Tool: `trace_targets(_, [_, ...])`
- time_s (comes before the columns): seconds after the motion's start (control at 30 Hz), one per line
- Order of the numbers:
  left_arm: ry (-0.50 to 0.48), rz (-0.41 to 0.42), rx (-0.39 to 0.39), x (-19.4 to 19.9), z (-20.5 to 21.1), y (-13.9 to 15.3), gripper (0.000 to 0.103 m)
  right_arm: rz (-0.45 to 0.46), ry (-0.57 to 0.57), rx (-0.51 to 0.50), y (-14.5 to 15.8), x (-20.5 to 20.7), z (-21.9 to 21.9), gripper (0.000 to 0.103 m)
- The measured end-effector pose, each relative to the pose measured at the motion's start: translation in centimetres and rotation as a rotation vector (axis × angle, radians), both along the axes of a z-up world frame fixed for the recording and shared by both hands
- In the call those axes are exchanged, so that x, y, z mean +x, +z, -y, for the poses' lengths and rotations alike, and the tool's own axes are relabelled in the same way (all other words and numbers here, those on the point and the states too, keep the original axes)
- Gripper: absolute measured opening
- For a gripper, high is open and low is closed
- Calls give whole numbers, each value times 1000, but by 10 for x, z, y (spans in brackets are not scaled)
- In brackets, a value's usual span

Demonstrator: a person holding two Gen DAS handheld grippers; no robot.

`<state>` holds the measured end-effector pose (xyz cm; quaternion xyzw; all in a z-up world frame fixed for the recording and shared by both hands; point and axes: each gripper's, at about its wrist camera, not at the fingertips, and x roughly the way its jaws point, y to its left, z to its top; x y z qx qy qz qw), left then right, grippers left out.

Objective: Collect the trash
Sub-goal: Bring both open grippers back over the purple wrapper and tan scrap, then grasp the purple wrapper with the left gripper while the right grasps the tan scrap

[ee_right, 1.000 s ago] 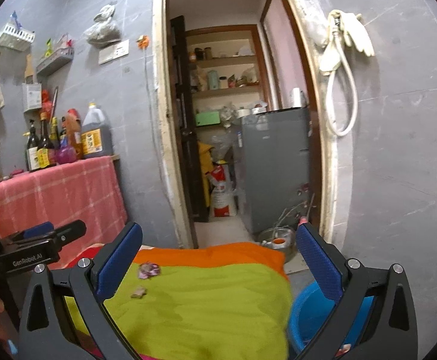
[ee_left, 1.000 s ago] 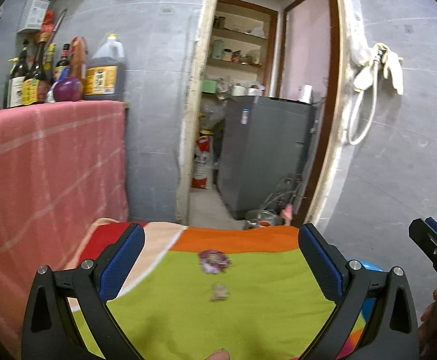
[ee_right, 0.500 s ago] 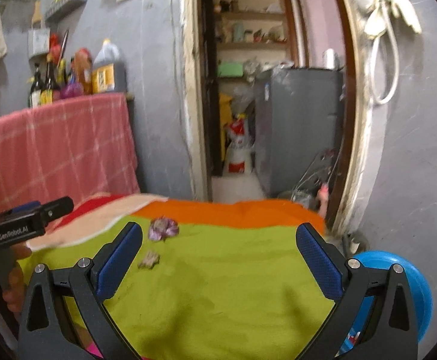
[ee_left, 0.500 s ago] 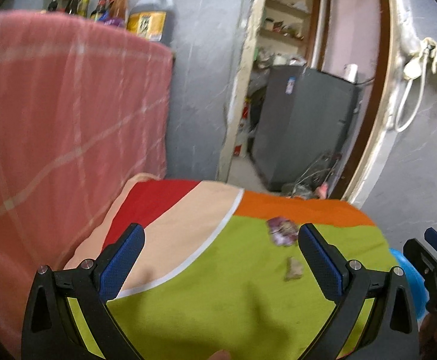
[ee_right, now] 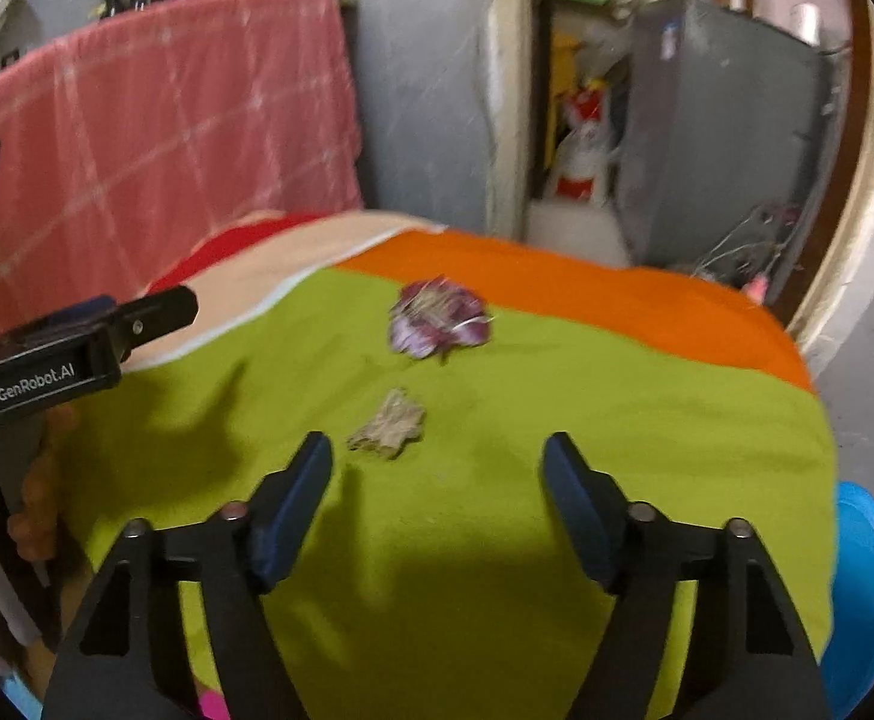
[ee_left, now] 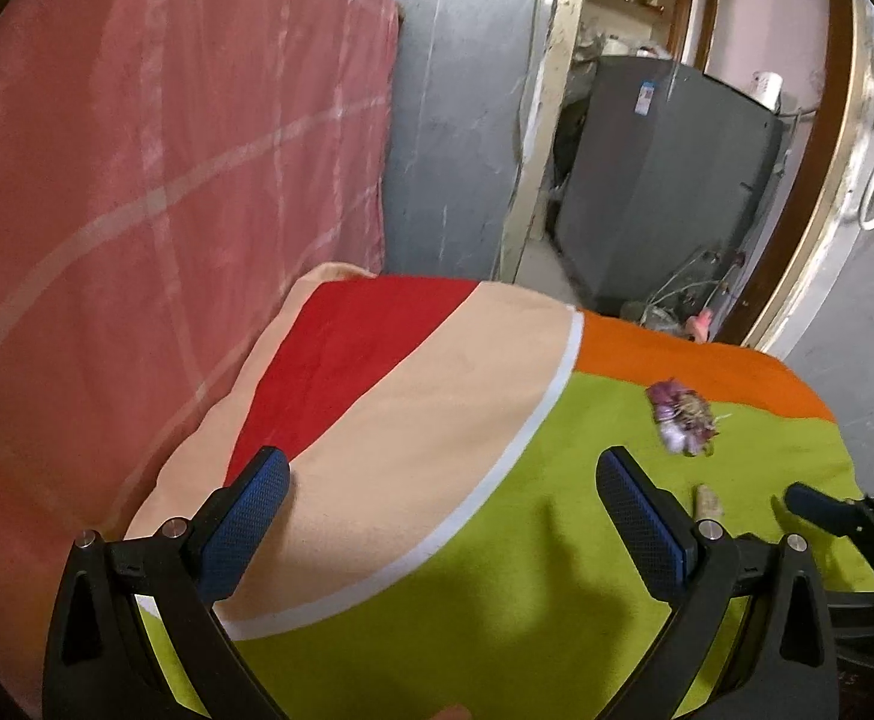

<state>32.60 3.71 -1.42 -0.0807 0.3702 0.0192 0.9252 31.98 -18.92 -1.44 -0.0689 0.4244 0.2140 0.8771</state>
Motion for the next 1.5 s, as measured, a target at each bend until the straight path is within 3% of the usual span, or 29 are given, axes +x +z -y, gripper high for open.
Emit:
trace_targets(0.13, [3, -38, -24, 7, -4, -5, 100, -57, 26, -15, -11, 13, -12, 49])
trace_targets(0.4, [-29, -68, -54, 19, 3, -7, 100, -61, 44, -23, -12, 18, -13, 22])
trace_targets(1.17, [-324, -74, 14, 58, 84, -9, 99, -23, -46, -11, -1, 34, 58, 21])
trace_targets(1.5, [-414, -134, 90, 77, 121, -26, 64, -23, -65, 59, 1, 35, 73, 21])
